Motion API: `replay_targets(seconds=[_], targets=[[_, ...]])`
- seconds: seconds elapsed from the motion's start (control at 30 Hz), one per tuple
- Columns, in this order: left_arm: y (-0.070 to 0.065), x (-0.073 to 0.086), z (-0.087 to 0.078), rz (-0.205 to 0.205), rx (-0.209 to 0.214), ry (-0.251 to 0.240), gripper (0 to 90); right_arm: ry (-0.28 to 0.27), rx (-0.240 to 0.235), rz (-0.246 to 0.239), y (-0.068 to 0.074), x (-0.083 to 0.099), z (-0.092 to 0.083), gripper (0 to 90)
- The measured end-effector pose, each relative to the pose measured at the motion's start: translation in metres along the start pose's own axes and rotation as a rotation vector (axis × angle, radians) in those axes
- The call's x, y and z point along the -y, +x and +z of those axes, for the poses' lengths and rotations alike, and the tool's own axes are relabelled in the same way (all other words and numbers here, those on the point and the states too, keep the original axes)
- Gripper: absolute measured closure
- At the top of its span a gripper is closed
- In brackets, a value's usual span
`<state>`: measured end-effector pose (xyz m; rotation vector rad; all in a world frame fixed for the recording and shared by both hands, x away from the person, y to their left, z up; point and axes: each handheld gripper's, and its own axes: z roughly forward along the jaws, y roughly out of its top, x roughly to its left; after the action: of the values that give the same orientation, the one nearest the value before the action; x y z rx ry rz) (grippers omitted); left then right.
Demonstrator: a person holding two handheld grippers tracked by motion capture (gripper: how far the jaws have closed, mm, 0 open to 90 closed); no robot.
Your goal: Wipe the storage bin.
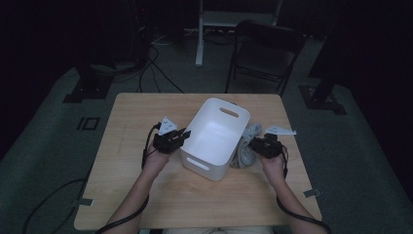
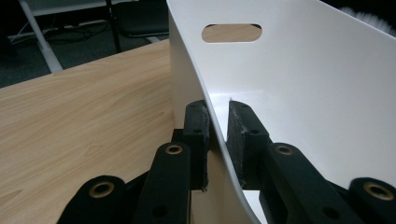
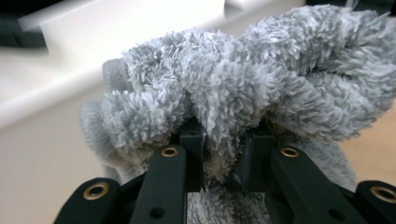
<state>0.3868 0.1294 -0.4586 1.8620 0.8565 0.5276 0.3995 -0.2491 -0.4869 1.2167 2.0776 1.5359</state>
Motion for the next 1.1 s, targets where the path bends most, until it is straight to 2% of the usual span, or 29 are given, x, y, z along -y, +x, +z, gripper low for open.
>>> replay_targets(seconds=[0.1, 0.17, 0.2, 0.27, 0.3, 0.33, 0.47, 0.57, 0.8, 0.9, 1.07, 1.1], targets=[[-0.001, -0.001, 0.0, 0.019, 0.007, 0.005, 78.2, -0.042, 0.023, -0.001, -0.005, -0.014, -0.004, 74.7], [0.0, -0.001, 0.0, 0.012, 0.01, 0.006, 78.2, -0.044, 0.033, -0.001, -0.006, -0.017, -0.003, 74.7], [0.001, 0.0, 0.0, 0.005, 0.013, 0.001, 78.1, -0.031, 0.044, 0.007, -0.011, -0.02, 0.002, 74.8], [0.0, 0.0, 0.0, 0.012, 0.012, 0.002, 76.8, -0.022, 0.047, 0.01, -0.012, -0.021, 0.004, 74.8], [0.0, 0.0, 0.001, 0.014, 0.014, 0.002, 76.8, 0.002, 0.07, 0.003, -0.012, -0.019, 0.01, 75.1], [0.0, 0.0, 0.001, 0.014, 0.014, 0.002, 76.7, 0.002, 0.07, 0.003, -0.012, -0.019, 0.01, 75.1], [-0.001, -0.001, 0.001, 0.018, 0.009, 0.004, 76.8, 0.022, 0.079, 0.016, -0.015, -0.015, 0.017, 75.1], [-0.001, -0.001, 0.001, 0.017, 0.007, 0.002, 76.9, 0.061, 0.094, 0.026, -0.02, -0.008, 0.025, 75.4], [-0.001, -0.001, 0.001, 0.018, 0.003, 0.003, 76.9, 0.098, 0.098, 0.055, -0.027, 0.007, 0.035, 75.5], [-0.001, 0.0, 0.001, 0.009, -0.005, -0.003, 76.9, 0.135, 0.101, 0.091, -0.032, 0.02, 0.045, 75.7], [-0.002, 0.0, 0.001, 0.004, -0.018, -0.01, 76.7, 0.143, 0.098, 0.103, -0.034, 0.024, 0.047, 75.6], [-0.001, 0.001, 0.001, -0.01, -0.017, -0.018, 76.1, 0.146, 0.106, 0.097, -0.033, 0.023, 0.046, 75.6]])
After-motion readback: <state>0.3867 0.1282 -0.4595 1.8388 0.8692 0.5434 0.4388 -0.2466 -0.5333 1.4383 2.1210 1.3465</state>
